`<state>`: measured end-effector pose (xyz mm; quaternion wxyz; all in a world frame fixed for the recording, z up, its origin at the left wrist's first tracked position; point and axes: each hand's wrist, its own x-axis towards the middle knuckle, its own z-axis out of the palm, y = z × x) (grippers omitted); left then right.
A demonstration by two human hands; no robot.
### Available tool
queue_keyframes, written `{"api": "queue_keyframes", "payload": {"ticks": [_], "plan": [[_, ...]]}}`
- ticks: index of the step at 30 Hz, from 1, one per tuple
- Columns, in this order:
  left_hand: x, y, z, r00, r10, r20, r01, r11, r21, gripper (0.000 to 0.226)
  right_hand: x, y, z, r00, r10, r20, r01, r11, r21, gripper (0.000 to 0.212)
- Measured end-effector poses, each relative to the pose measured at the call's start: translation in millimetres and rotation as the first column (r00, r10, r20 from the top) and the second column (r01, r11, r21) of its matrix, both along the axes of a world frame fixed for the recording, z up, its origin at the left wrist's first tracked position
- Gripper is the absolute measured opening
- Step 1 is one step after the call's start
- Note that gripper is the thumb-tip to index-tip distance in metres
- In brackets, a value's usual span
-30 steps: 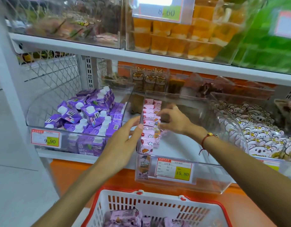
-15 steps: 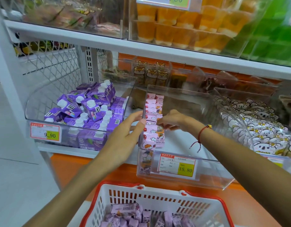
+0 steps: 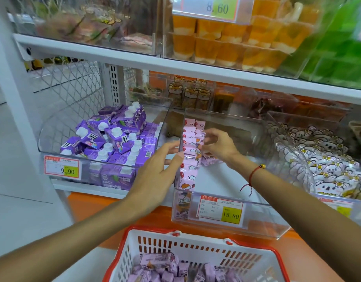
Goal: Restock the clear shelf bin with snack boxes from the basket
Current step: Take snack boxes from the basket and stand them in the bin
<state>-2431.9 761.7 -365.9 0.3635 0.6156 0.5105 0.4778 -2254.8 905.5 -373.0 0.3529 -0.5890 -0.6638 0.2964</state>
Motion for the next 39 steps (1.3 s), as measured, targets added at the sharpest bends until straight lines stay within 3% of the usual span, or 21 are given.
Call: {"api": "queue_keyframes", "payload": {"ticks": [2,4,7,11,12,14,17,19,21,23,25,28,31,35,38,39], "plan": [[0.9,-3.3,-0.4,0.999,-0.012,0.039,0.012,1.000,-0.007,0.017,-2.3,1.4,-2.0,0.993,-0.116,0.032,0.115,0.993,0.029,0.050],[2.8,-2.5,-4.5,0.997,-0.001,0.081,0.003,1.000,-0.024,0.018,-1.3,3.5,-2.1,0.984,-0.178,0.005,0.177,0.981,-0.080,0.047],[7.4,-2.0,-8.9,0.992,0.029,0.121,-0.024,0.999,-0.041,0.019,1.2,0.8,-0.6,0.992,-0.069,-0.101,0.043,0.969,-0.241,0.030],[6.3,-3.3,-10.1,0.987,0.009,0.159,-0.001,0.999,-0.048,0.021,17.8,5.9,11.1,0.979,-0.064,-0.191,-0.006,0.938,-0.345,0.029],[5.3,-3.5,-9.3,0.987,0.001,0.159,0.007,0.999,-0.050,0.021,24.8,9.9,13.7,0.981,-0.121,-0.151,0.061,0.935,-0.349,0.028],[3.9,-3.3,-8.3,0.985,-0.008,0.171,0.017,0.999,-0.052,0.020,38.6,18.7,12.3,0.965,-0.239,0.106,0.259,0.929,-0.263,0.024],[2.6,-4.2,-7.2,0.986,-0.016,0.167,0.024,0.999,-0.049,0.031,38.1,19.5,6.5,0.859,-0.189,0.476,0.318,0.925,-0.208,0.024],[1.8,-4.9,-7.1,0.984,-0.027,0.173,0.036,0.998,-0.049,0.036,35.1,20.4,1.9,0.857,-0.092,0.508,0.287,0.902,-0.321,0.033],[1.0,-4.9,-7.5,0.985,-0.035,0.169,0.044,0.998,-0.045,0.036,33.4,19.6,2.3,0.835,-0.025,0.549,0.256,0.902,-0.348,0.022],[0.6,-4.6,-8.6,0.987,-0.035,0.158,0.042,0.998,-0.039,0.043,39.8,25.5,-0.7,0.636,0.013,0.772,0.161,0.975,-0.150,0.033],[1.1,-4.4,-9.5,0.989,-0.034,0.146,0.040,0.998,-0.038,0.044,41.2,24.3,-2.7,0.443,0.095,0.892,-0.056,0.995,-0.078,0.049],[0.6,-4.3,-8.5,0.990,-0.038,0.138,0.043,0.999,-0.033,0.037,45.0,14.9,-4.8,0.355,0.273,0.894,-0.159,0.960,-0.230,0.053],[-0.2,-4.1,-8.0,0.993,-0.046,0.105,0.050,0.998,-0.032,0.028,57.1,5.8,-3.7,0.322,0.266,0.908,-0.172,0.960,-0.221,0.032],[-1.1,-4.9,-7.9,0.993,-0.062,0.099,0.065,0.998,-0.027,0.019,65.1,-6.4,11.5,0.369,0.324,0.871,-0.067,0.944,-0.323,0.028],[-1.7,-5.2,-8.0,0.994,-0.060,0.086,0.063,0.998,-0.029,0.027,66.9,-15.9,26.8,0.591,0.318,0.741,-0.036,0.929,-0.369,0.011],[-1.4,-5.3,-8.0,0.994,-0.062,0.088,0.065,0.997,-0.028,0.029,66.0,-20.4,32.3,0.661,0.321,0.678,-0.063,0.924,-0.377,0.014]]}}
